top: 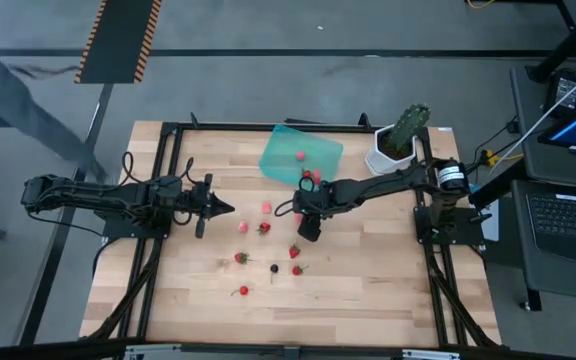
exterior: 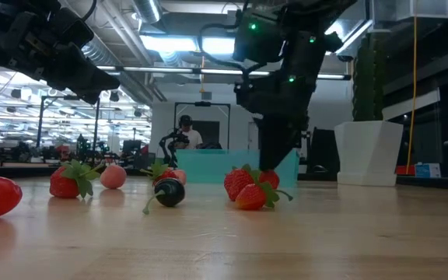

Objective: Pick and placing Produce into tupperware
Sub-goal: Put the red strawberry into the light blue bin

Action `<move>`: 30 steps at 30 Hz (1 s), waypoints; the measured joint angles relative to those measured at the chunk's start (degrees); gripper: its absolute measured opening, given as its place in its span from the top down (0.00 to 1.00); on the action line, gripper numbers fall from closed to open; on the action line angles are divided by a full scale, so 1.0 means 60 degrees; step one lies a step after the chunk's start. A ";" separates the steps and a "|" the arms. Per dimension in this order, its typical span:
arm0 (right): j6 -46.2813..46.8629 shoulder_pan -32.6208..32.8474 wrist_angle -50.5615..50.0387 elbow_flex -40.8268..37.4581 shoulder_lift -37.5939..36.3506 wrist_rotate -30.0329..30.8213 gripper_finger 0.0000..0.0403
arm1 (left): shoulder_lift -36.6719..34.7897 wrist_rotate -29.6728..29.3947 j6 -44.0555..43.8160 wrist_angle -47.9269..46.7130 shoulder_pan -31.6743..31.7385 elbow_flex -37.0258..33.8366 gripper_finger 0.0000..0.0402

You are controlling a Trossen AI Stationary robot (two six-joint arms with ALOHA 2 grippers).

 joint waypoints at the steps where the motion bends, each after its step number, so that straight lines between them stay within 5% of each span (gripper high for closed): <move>1: -0.0001 -0.0035 0.0032 0.0000 0.0046 0.0000 0.41 | 0.0000 0.0000 0.0000 -0.0014 0.0000 0.0000 1.00; 30: -0.0023 -0.0096 -0.0241 -0.0004 0.0458 -0.0528 0.41 | 0.0000 -0.0004 0.0000 -0.0083 0.0000 0.0000 1.00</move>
